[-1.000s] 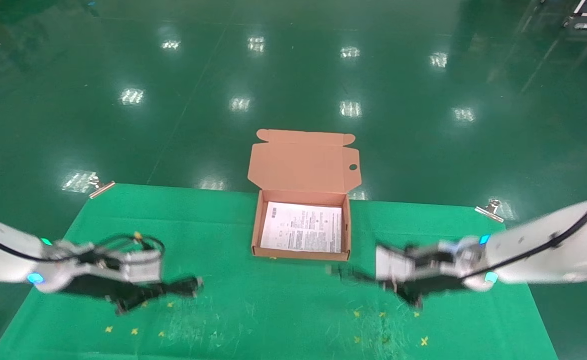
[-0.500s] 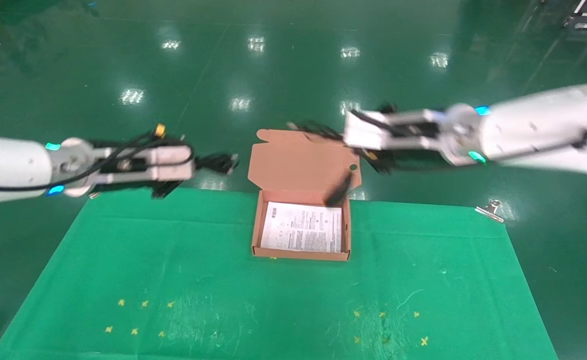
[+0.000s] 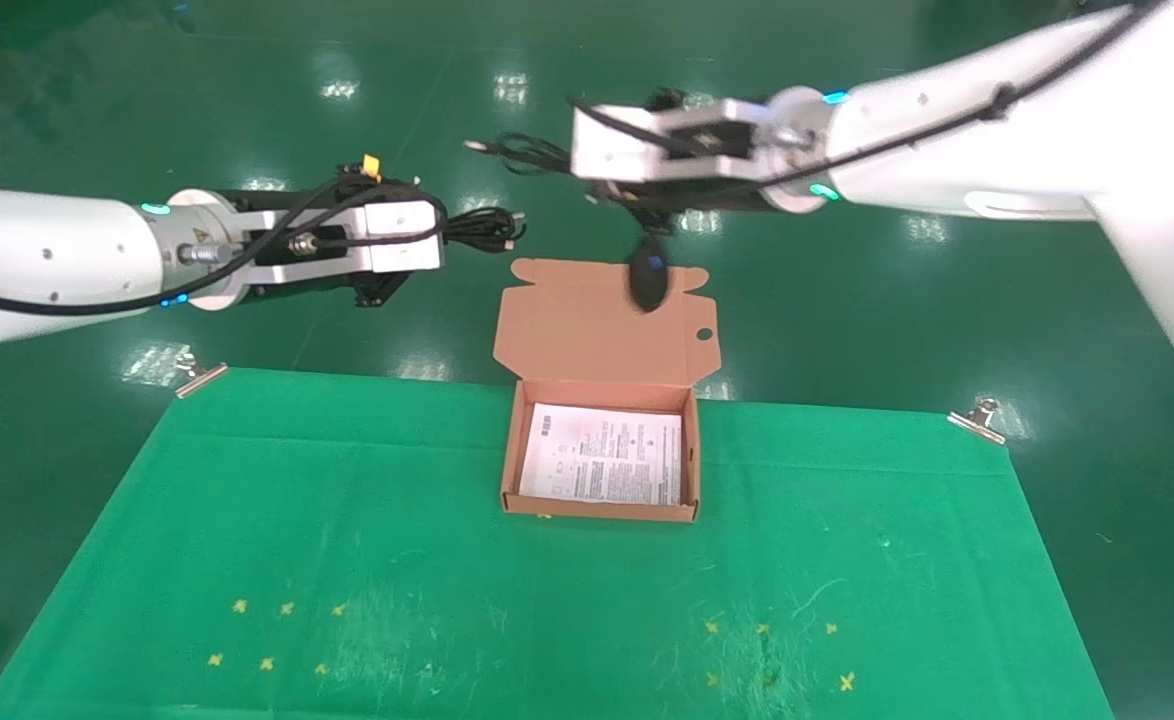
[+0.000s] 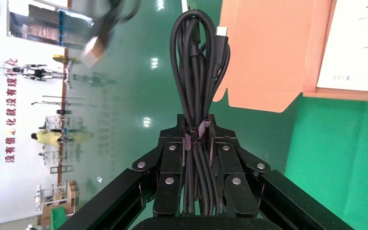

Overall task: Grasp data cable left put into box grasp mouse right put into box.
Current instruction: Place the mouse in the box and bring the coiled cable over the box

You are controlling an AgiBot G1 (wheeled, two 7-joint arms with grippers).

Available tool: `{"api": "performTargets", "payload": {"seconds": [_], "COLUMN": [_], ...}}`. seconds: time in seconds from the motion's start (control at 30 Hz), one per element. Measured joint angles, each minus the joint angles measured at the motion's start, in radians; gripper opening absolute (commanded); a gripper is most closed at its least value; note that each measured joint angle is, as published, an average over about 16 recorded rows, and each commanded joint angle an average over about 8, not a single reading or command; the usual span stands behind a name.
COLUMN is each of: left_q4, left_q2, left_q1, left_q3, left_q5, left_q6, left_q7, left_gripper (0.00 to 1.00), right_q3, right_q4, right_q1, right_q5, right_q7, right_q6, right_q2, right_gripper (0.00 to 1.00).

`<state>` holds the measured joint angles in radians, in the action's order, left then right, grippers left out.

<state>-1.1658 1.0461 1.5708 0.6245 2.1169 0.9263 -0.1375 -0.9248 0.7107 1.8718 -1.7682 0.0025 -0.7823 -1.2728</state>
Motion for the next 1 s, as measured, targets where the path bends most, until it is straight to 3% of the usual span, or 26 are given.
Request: {"api": "performTargets", "payload": {"seconds": [0.37,1.0], "left_q4": [-0.046,-0.091], "left_q2": [-0.035,-0.118], "left_q1": [-0.042,-0.094], "left_q3": [0.015,0.018], "left_q5": [0.060,0.199], "left_q6": [-0.010,0.019], "left_q7": [0.002,-0.084], "left_gripper": [0.00,0.00], "right_q3": [0.008,-0.064], "right_q4": [-0.047,-0.127], "right_q1": [-0.006,-0.118], "right_q5": [0.050,0.158], "right_q7": [-0.063,-0.096], "right_q6": [-0.006,0.012], "right_q2": [-0.048,-0.089], "right_gripper": [0.00,0.00]}}
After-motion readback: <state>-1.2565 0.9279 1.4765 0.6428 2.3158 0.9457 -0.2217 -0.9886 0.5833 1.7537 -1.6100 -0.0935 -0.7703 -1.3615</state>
